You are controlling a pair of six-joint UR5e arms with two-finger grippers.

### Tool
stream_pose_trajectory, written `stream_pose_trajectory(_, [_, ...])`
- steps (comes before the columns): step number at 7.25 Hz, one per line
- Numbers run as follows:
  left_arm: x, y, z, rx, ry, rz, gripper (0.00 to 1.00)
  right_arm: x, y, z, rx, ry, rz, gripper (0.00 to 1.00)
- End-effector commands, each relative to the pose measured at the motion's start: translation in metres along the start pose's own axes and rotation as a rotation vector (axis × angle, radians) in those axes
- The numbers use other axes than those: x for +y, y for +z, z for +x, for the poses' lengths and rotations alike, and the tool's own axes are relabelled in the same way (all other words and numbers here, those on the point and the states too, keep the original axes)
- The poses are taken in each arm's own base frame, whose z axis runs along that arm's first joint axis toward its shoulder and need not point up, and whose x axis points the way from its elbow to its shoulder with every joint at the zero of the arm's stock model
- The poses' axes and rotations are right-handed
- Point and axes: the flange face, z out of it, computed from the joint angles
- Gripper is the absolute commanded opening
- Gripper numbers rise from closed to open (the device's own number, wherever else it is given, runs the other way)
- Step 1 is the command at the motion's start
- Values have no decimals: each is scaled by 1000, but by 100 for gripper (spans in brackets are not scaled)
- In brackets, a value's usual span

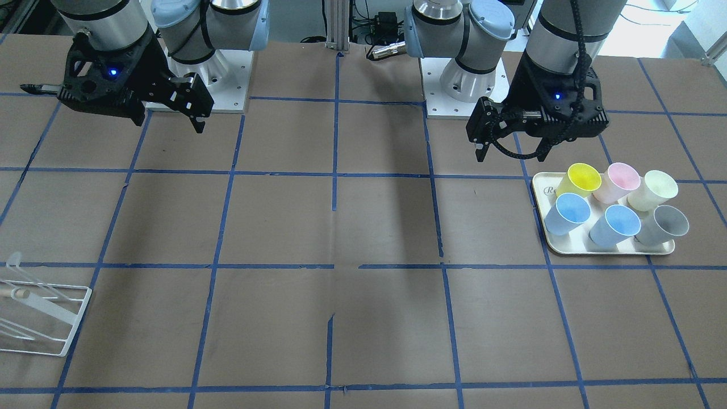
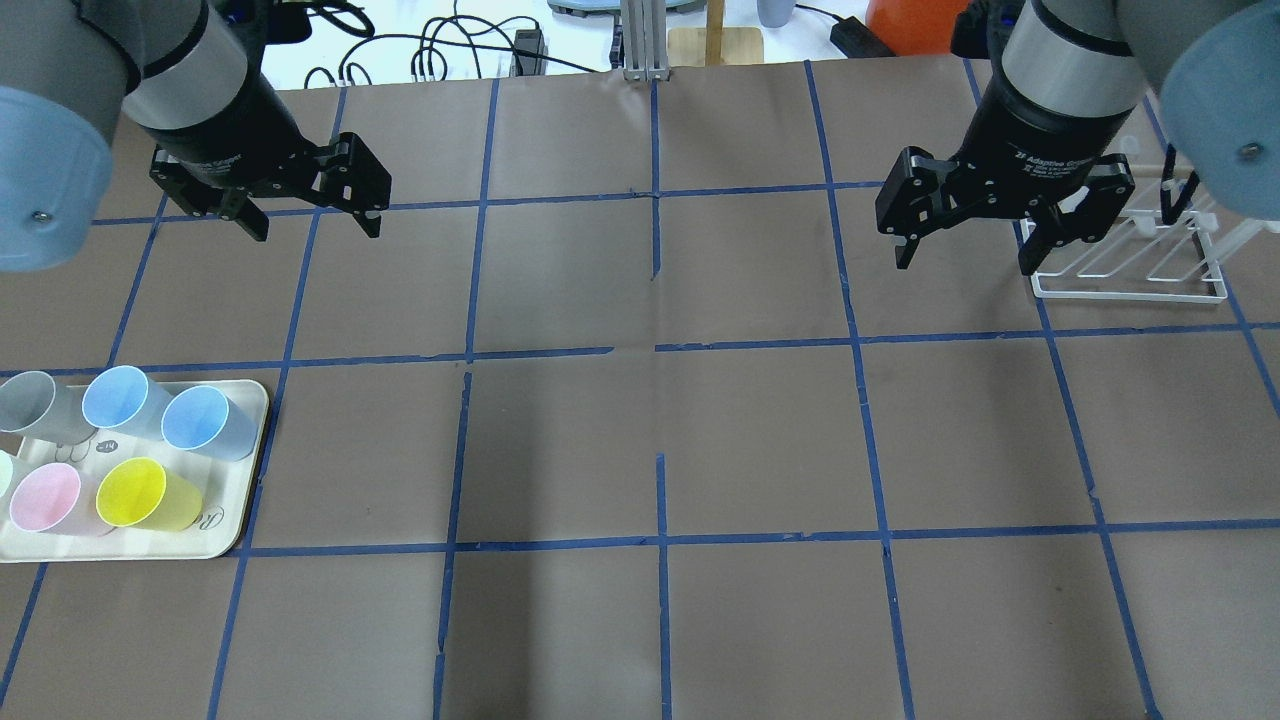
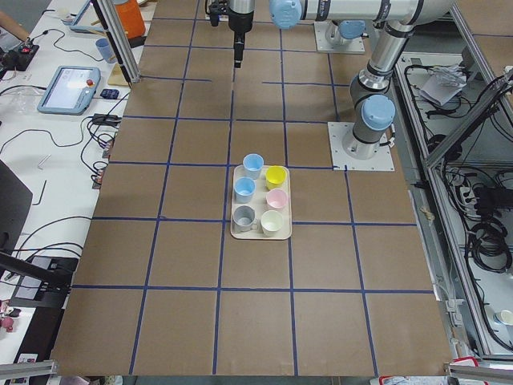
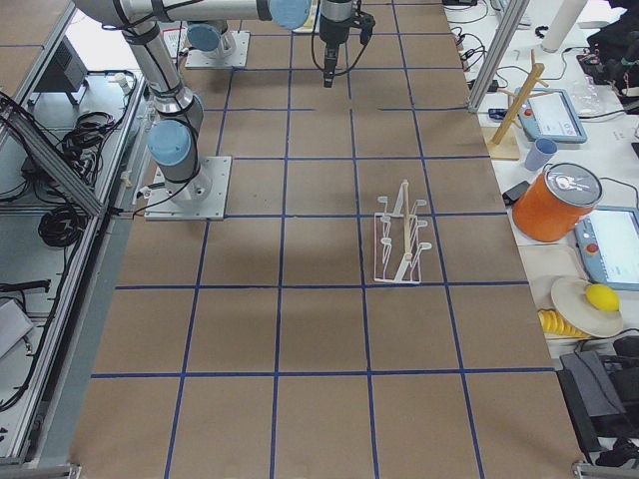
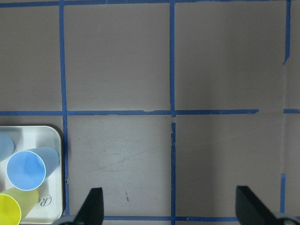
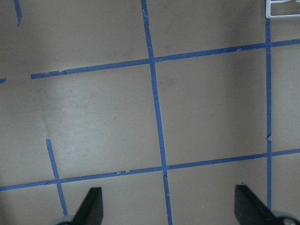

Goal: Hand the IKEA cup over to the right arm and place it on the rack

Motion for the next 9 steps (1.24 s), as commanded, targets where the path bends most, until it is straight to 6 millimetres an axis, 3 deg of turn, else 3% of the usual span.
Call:
stream_pose_trajectory(1, [7,5,-16,43,-18,-95,100,1,1,0,2,1,-4,100])
stream_pose_trajectory(3, [7,7,-63,56,37,-102,100,1,4,1,7,4,-8,100])
stream_pose_trajectory(4, [5,19,-106,65,106,-117,100,1,4,1,11,4,-6,100])
stream_pose_trajectory(5, [14,38,-164,93,166,-147,100,0,5,1,6,5,-5,100])
stream_pose_trajectory(7, [37,99,-259,138,227,-167,100,-5,4,1,12,7,27,100])
stream_pose_trajectory(9, [31,127,-299,42,212,-73,100,-6,3,4,5,13,29,100])
